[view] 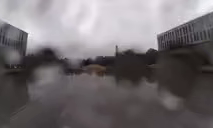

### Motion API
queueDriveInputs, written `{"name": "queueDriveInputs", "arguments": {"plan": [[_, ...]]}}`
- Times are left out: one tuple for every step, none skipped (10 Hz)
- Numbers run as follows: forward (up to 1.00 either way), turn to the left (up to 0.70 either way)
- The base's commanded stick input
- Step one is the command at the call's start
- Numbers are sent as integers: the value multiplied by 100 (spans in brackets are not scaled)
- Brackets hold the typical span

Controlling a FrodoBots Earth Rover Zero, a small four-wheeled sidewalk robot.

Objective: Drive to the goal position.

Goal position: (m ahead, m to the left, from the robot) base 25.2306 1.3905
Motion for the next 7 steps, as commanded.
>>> {"name": "queueDriveInputs", "arguments": {"plan": [[100,0],[100,0],[100,0],[100,0],[100,0],[100,0],[100,0]]}}
